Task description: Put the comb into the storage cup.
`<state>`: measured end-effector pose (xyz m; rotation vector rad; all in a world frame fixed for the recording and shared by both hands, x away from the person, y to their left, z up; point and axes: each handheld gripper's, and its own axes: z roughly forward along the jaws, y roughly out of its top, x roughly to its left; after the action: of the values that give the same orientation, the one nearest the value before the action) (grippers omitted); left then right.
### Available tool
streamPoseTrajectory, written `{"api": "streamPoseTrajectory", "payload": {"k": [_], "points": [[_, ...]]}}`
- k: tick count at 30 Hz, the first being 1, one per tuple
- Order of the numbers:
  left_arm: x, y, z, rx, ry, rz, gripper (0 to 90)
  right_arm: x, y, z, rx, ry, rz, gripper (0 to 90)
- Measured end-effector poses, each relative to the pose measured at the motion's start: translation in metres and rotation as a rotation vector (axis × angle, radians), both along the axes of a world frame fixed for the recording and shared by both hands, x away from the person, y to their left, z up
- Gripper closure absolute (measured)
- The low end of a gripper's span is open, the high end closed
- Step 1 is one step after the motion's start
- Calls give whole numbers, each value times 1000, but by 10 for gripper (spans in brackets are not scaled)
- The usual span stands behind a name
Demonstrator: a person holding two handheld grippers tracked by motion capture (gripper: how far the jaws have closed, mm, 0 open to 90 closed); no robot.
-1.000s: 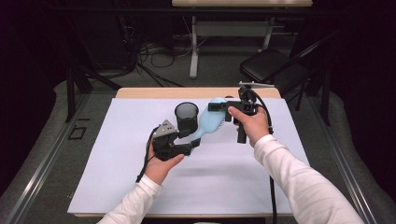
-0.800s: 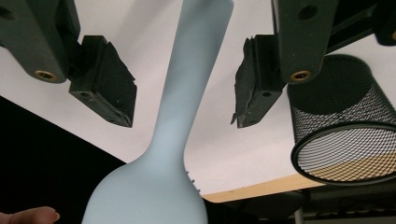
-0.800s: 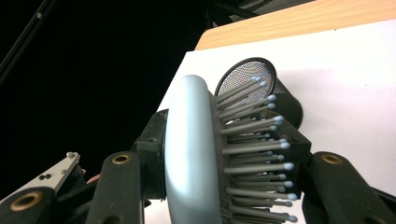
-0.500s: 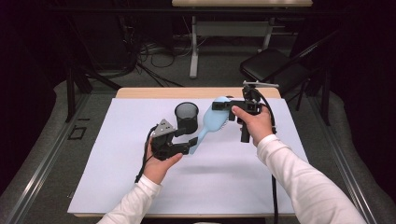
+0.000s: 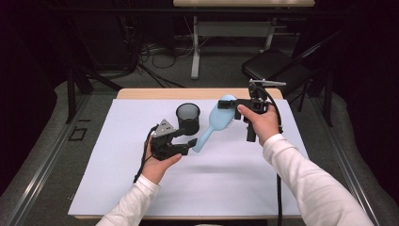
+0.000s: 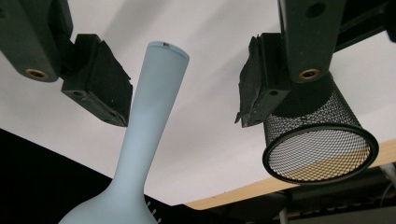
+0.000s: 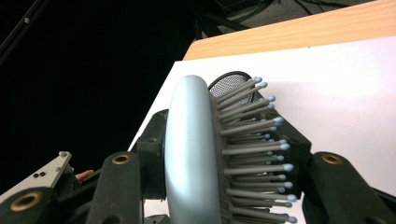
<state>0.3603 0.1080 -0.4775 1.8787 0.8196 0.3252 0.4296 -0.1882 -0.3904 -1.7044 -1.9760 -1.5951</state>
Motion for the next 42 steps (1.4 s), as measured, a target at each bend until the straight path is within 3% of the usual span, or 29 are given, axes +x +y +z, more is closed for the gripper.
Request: {"api": "streamPoseTrajectory", "payload": {"k": [8, 12, 19, 25, 29, 31, 36, 42], "points": [[2, 0, -3, -9, 31, -23, 215, 0, -4, 9, -21, -20, -8, 486], [4, 1, -4, -2, 50, -8, 192, 0, -6, 12, -23, -26, -15, 486], [8, 6, -5, -43, 74, 0, 150, 1, -9, 19, -42, -38, -25, 486], [11, 11, -6, -38, 75, 26, 135, 3, -9, 26, -51, -50, -32, 486], [13, 16, -6, -49, 91, 94, 117, 5, -6, 30, -58, -58, -31, 486], [14, 19, -5, -43, 89, 102, 115, 6, -4, 32, -64, -65, -28, 486], [16, 24, -5, -49, 97, 99, 2, 8, 1, 37, -68, -72, -28, 485], [18, 29, -4, -49, 98, 99, 5, 13, 8, 41, -75, -82, -30, 485]]}}
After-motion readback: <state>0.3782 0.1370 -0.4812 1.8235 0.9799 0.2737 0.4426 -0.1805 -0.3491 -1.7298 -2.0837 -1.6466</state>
